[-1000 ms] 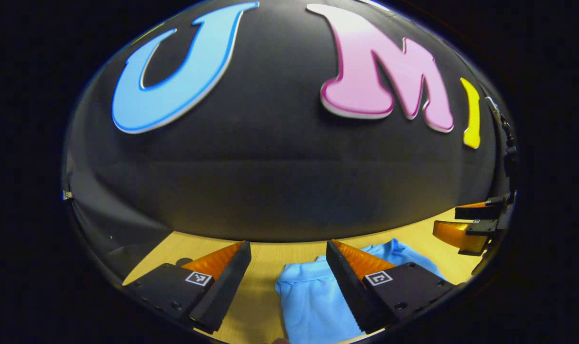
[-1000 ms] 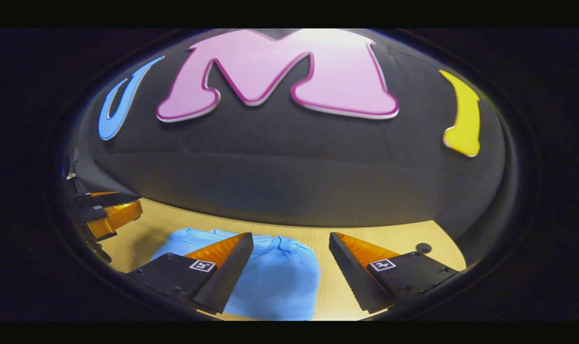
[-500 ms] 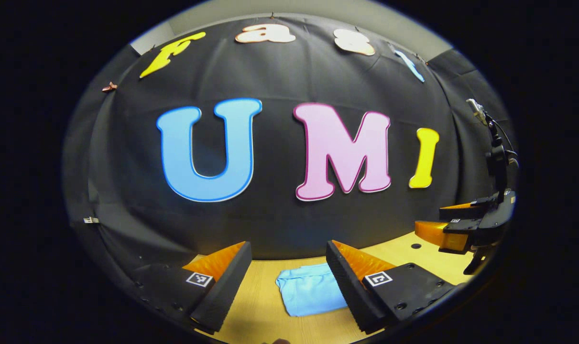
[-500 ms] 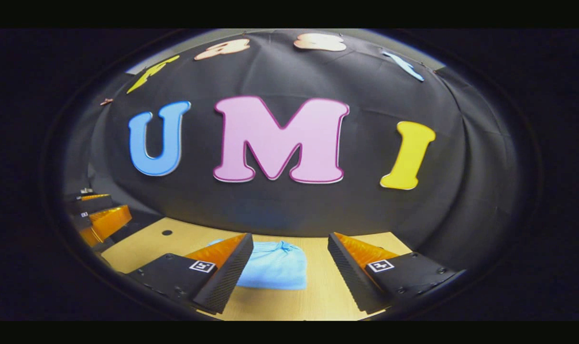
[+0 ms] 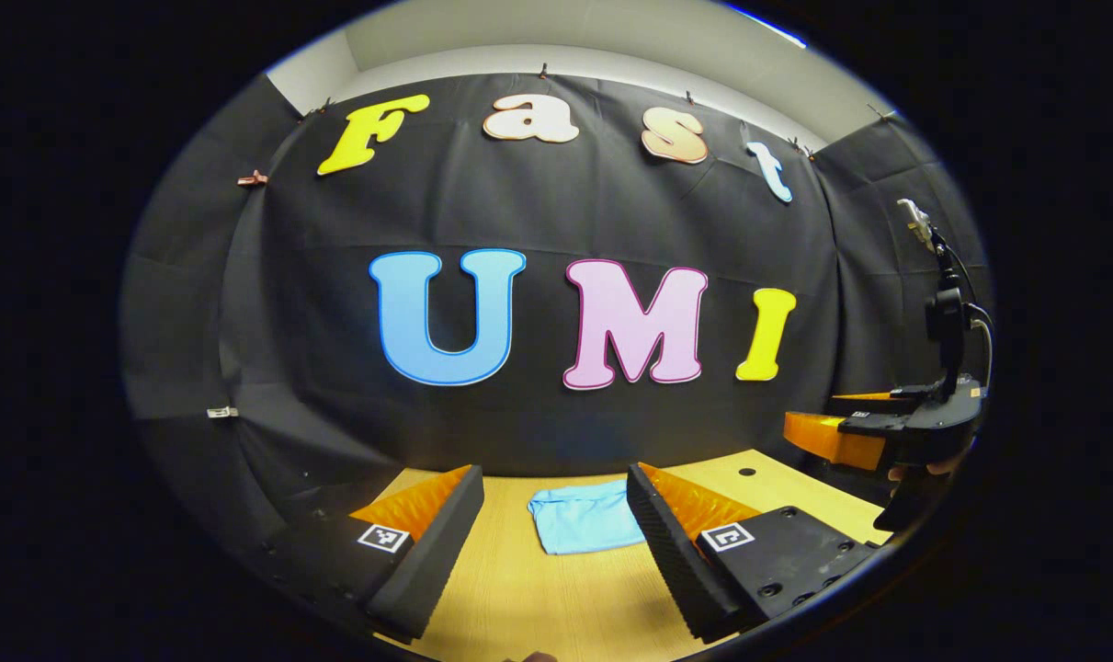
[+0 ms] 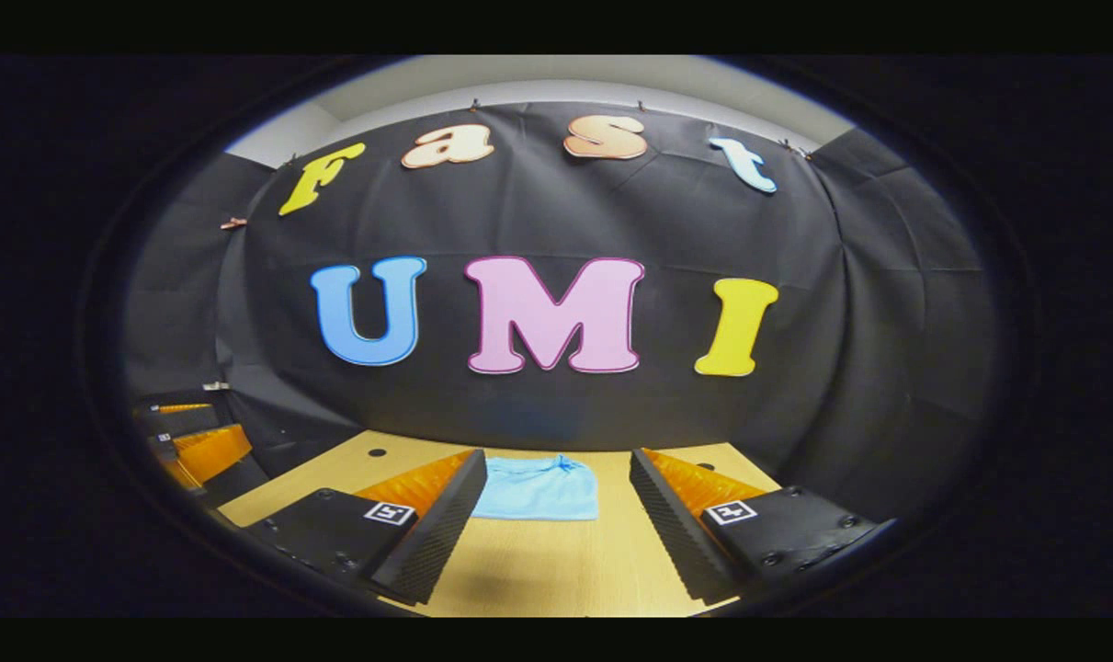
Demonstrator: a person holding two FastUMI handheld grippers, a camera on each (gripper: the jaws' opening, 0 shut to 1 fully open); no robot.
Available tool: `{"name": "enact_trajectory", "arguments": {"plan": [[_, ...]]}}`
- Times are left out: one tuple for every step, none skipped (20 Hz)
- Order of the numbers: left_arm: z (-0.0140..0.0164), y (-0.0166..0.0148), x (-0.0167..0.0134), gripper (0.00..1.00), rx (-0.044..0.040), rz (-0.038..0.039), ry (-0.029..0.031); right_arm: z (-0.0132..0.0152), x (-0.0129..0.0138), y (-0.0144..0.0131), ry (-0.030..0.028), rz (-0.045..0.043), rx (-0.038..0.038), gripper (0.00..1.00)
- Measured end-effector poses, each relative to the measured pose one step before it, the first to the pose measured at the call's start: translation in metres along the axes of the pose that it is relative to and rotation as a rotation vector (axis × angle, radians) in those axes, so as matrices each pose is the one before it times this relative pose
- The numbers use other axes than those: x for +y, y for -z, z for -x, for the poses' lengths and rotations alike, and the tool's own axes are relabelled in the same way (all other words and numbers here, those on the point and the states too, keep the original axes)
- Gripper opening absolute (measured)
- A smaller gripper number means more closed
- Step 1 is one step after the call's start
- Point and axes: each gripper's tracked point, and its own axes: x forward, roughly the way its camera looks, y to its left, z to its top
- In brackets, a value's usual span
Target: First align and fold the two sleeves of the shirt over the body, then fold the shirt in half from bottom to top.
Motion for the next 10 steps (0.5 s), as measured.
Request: {"name": "enact_trajectory", "arguments": {"plan": [[0.01265,0.00835,0.00267,0.99,0.01011,-0.00247,0.00049,0.01271,0.00342,0.00111,-0.00859,-0.00401,0.00005,0.98],[0.01138,0.00338,0.00127,0.99,0.00611,0.00228,-0.00335,0.01028,0.00322,0.00246,-0.01026,-0.00285,0.00771,0.98],[0.01062,0.00297,-0.00107,0.99,0.00631,0.00609,0.00618,0.00928,0.00355,0.00486,-0.00862,-0.00300,0.00768,0.98],[0.00914,0.00342,-0.00225,0.99,0.00825,0.00291,0.00659,0.00922,0.00439,0.00457,-0.00682,-0.00592,0.00812,0.98],[0.00804,0.00585,0.00074,0.99,0.01397,0.00118,0.00012,0.00937,0.00316,0.00425,-0.00237,-0.00638,0.00737,0.98],[0.00140,0.00419,-0.00009,1.00,0.00726,-0.00225,0.00670,0.00702,0.00177,0.00382,-0.00026,-0.00458,0.00654,0.98],[0.00061,0.00171,0.00060,0.99,0.00293,-0.00524,0.00499,0.00650,0.00184,0.00407,0.00055,-0.00448,0.00742,0.98],[0.00190,-0.00152,-0.00204,0.99,-0.00435,-0.00772,0.00571,0.00514,0.00347,0.00278,-0.00878,-0.00512,0.00460,0.98],[0.00126,-0.00250,-0.00123,0.99,-0.00788,-0.00845,0.00863,0.00421,0.00509,0.00226,-0.01156,0.00300,0.00143,0.98],[0.00012,-0.00144,-0.00158,0.99,-0.00159,-0.00811,0.00686,0.00377,0.00307,0.00264,-0.00359,0.01064,0.00242,0.99]]}}
